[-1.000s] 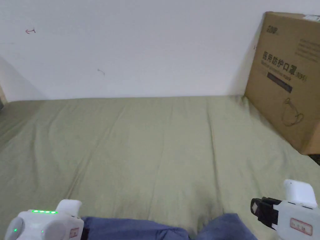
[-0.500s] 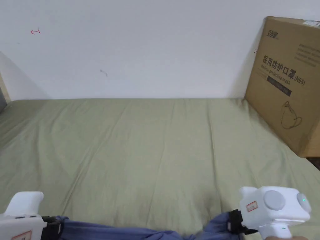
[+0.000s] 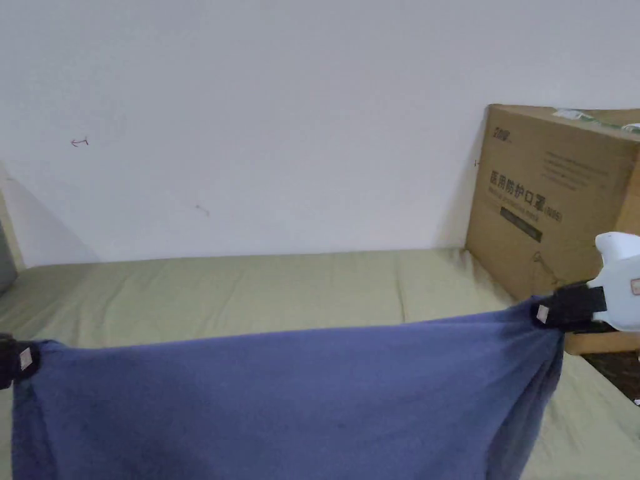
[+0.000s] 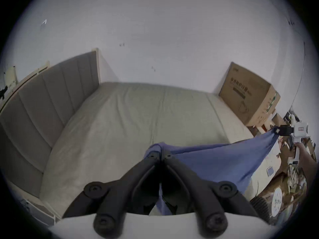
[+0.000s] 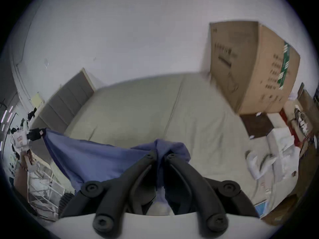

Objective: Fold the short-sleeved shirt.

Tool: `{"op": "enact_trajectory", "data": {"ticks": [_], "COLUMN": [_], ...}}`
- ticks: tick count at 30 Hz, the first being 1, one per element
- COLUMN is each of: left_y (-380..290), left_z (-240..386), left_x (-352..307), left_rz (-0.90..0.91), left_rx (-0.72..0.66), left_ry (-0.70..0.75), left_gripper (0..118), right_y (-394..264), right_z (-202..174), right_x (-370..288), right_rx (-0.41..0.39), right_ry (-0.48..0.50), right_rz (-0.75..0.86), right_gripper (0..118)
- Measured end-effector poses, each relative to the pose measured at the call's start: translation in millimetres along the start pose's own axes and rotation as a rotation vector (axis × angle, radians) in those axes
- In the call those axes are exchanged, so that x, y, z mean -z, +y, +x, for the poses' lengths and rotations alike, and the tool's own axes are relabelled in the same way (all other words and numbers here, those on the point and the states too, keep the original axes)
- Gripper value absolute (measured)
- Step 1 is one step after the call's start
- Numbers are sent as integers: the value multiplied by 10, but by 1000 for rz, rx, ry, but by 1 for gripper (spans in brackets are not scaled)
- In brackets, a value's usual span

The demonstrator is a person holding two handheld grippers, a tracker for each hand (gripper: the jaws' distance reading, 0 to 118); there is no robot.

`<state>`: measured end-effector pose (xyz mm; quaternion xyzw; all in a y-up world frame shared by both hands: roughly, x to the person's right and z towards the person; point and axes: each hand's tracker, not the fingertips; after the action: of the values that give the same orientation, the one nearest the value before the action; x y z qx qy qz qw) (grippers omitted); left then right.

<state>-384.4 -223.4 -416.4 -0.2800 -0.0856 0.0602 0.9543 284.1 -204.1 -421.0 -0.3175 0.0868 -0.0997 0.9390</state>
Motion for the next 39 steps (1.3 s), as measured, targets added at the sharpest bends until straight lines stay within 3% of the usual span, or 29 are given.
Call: {"op": "enact_trajectory", "data": {"ticks": [8,16,25,27,31,35,39], "left_y": [866,1724,2057,1954,1388,362,-785], "left_z": [362,380,345,384,367,231,152], "left_x": [-9,615,1212,1366,1752,2193,2380], "left_rz": [103,178,322,326,282,43,-239], "left_rx": [142,92,-14,-9,-40,-128,-41], "left_ry": [12,45,113,132,125,106,106], "left_gripper": [0,0,0,0,0,0,0], "right_y": [872,1745,2174,2078,1496,424,-800], "right_z": [-192,-292,-477,-487,-298,21,429], "right_x": [-158,253,786,955,1436,1970,2222], "right_rx": [-78,-47,-130,-142,-85,-25,16], "right_ry": [-91,-140,-206,-231,-251,-344,-294], "right_rz": [122,262,414,434,408,166,-113], "right_gripper": [5,5,5,5,5,5,5]}}
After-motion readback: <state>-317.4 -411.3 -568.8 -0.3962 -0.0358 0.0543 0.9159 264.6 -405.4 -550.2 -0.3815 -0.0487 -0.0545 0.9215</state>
